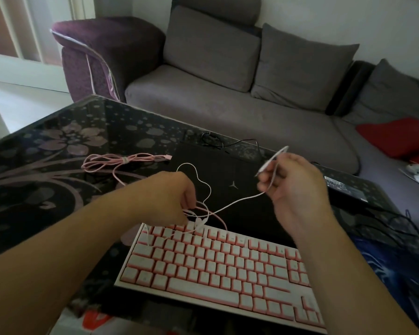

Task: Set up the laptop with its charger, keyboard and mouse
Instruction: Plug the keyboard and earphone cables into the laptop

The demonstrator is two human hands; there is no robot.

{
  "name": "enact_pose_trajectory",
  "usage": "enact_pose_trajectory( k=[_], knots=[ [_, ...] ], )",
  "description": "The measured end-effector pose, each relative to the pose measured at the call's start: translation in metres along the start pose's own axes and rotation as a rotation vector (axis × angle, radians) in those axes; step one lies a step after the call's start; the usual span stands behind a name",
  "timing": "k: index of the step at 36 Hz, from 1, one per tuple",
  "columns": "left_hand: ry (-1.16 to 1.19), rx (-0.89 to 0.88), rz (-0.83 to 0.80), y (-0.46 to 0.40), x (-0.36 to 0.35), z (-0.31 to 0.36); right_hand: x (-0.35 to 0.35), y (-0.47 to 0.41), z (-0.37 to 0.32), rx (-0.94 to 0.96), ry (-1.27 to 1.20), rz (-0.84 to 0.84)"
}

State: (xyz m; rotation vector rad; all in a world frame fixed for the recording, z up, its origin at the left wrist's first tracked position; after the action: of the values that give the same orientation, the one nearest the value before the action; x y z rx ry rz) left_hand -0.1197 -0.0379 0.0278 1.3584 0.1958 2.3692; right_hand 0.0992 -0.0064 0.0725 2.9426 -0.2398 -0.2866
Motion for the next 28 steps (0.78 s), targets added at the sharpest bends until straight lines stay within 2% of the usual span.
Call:
enact_pose_trajectory(
  k=[3, 5, 8, 9, 11, 15, 18, 24, 28],
  knots=[
    [-0.051, 0.068, 0.158, 0.000, 0.010, -0.007, 0.023, -0.013, -0.004, -0.054, -0.051, 0.131],
    [-0.069, 0.069, 0.247, 0.000, 0.019, -0.007, 0.038, -0.022, 0.001, -0.107, 0.114, 0.214],
    [-0.007, -0.006, 0.404, 0.003, 0.029, -0.004, 0.051, -0.024, -0.001, -0.033, 0.806, 0.297],
    [0.010, -0.039, 0.448, 0.004, 0.031, -0.002, 0.047, -0.019, -0.002, 0.030, 1.006, 0.279],
    [0.057, -0.102, 0.501, 0.005, 0.033, 0.001, 0.027, -0.009, 0.003, 0.140, 1.225, 0.154],
    [0.199, -0.170, 0.503, 0.004, 0.034, 0.009, -0.033, 0.014, 0.033, 0.307, 1.277, -0.351],
    [0.289, -0.212, 0.475, 0.007, 0.034, 0.012, -0.060, 0.027, 0.054, 0.385, 1.322, -0.533],
    [0.371, -0.201, 0.486, 0.013, 0.037, 0.008, -0.068, 0.017, 0.070, 0.440, 1.401, -0.469],
    [0.314, -0.133, 0.548, 0.013, 0.044, -0.003, -0.059, 0.011, 0.057, 0.446, 1.315, -0.379]
  ],
)
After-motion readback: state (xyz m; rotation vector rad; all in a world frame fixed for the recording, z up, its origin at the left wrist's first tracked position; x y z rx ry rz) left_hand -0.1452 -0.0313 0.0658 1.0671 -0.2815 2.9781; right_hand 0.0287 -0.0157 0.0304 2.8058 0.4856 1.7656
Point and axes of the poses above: each hand's wrist, its own y-axis away from the middle knuckle, its own x-axis out of the back of the hand, z = x × y, the point moved 6 cm from there along -y, towards the middle knuckle, and after that the axes turned 4 degrees about -x, right-handed, at the moved point
